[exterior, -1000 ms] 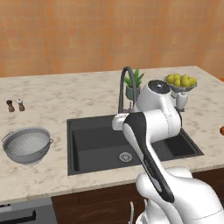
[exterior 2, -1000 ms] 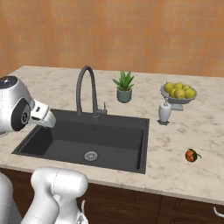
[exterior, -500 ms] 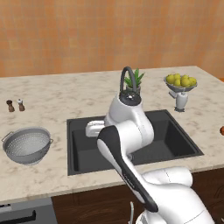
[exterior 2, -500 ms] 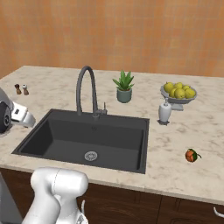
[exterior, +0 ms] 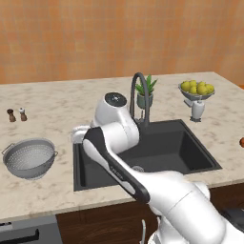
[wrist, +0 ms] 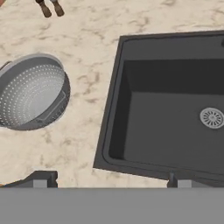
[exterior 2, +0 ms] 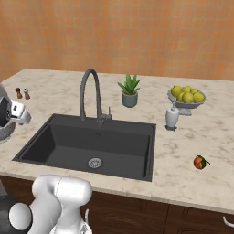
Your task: Put the colander in the sink, put the orange in the colander, and turn on the sink faucet and pour water over the colander.
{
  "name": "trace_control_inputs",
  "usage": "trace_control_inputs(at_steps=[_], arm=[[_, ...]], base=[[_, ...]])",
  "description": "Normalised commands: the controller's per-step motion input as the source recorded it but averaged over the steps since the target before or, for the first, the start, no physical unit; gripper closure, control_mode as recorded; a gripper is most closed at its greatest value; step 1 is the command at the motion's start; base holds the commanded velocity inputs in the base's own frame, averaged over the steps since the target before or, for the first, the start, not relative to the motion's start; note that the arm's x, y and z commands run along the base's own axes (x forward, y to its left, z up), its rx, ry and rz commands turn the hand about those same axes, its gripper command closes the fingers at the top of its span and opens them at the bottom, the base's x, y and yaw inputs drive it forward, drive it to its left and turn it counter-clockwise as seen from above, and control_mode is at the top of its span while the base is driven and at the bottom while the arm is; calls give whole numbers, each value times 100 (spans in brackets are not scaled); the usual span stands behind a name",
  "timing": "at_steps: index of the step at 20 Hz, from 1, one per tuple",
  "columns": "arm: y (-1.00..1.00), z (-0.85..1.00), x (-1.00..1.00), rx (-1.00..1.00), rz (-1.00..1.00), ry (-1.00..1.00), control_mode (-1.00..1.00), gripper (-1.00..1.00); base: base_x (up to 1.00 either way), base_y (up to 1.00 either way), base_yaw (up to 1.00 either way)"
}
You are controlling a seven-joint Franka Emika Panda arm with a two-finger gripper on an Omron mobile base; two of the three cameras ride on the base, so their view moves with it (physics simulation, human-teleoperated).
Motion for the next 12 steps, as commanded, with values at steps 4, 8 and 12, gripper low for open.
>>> trace_control_inputs(at_steps=[4,8,12], arm=[[55,-6,48,0,1,18,-100,-100],[64,-31,54,-2,4,23,-100,-100],[58,-38,40,-3,2,13,-100,-100]], base=[[0,0,0],[0,0,0],[0,0,0]])
